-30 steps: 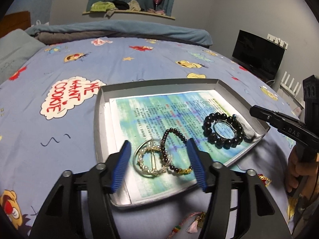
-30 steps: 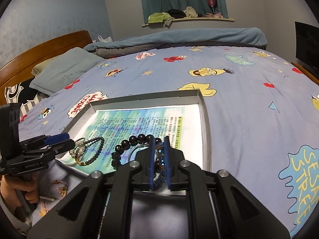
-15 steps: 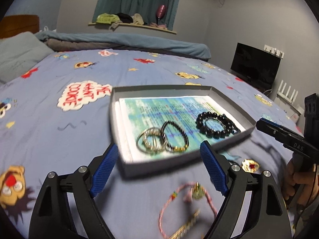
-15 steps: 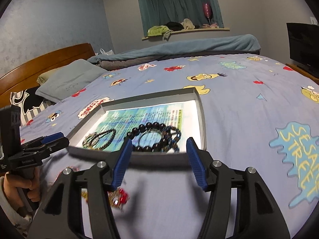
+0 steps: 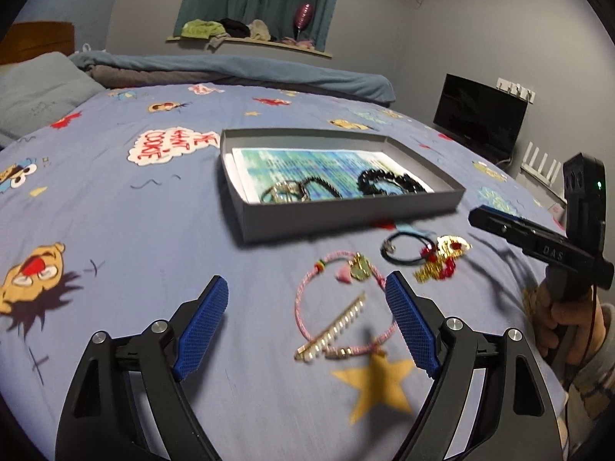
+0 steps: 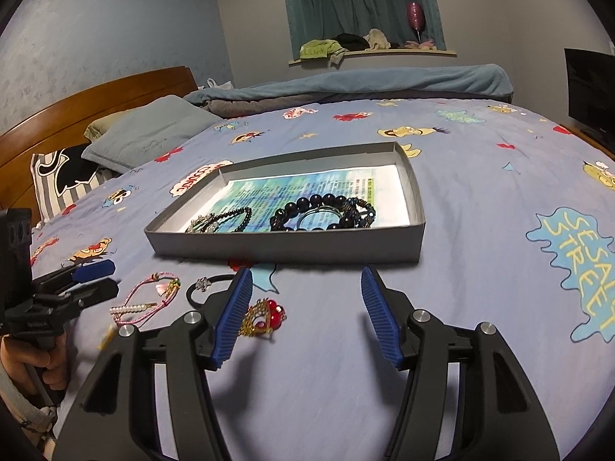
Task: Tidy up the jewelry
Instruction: 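Withdraw both open tools from the box toward the pile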
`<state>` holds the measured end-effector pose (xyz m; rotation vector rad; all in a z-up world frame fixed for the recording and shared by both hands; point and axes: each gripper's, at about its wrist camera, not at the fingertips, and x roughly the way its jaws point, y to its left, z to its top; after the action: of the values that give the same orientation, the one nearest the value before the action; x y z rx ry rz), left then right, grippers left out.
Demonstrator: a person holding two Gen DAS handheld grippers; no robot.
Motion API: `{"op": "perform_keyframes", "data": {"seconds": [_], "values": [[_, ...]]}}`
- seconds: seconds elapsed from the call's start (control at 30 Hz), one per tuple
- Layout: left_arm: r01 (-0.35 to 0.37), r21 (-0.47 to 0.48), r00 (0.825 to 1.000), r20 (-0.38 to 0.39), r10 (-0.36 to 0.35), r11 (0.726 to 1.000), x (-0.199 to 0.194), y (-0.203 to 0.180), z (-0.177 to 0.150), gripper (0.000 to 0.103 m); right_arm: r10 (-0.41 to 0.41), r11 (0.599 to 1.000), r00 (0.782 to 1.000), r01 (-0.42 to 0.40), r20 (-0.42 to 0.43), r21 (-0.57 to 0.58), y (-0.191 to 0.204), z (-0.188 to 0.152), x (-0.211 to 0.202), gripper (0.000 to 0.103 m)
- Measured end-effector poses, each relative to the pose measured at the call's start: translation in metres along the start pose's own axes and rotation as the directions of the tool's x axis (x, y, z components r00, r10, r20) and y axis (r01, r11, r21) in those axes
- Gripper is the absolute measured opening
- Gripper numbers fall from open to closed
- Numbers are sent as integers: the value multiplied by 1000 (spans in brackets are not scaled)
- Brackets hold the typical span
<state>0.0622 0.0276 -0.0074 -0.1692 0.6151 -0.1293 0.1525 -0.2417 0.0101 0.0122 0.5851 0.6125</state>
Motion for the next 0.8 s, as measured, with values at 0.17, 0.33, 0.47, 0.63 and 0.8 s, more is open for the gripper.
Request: {"op": "perform_keyframes", "data": {"seconds": [0.17,0.33,0.47,0.63,0.8], "values": [[8,37,1000,-1,-8,999,-1,-10,-4,84,6,1000,1000,-6,-2,-1,3,-4,-3,60],[-2,89,999,-36,5,996,8,-22,-6,84,9,1000,1000,-9,-1,-6,4,-6,-3,63],[-3,77,999,-40,6,997,9,-19,-7,84,12,1000,1000,-12,2,-7,5,-7,-4,64],[40,68,999,-11,-39,997,-1,-19,-11,83,17,1000,1000,-17,4,4,4,-6,-4,64],[60,25,998,-30,-59,998,0,-11,-12,47,22,1000,1000,-22,5,11,2,-6,-5,64]]}}
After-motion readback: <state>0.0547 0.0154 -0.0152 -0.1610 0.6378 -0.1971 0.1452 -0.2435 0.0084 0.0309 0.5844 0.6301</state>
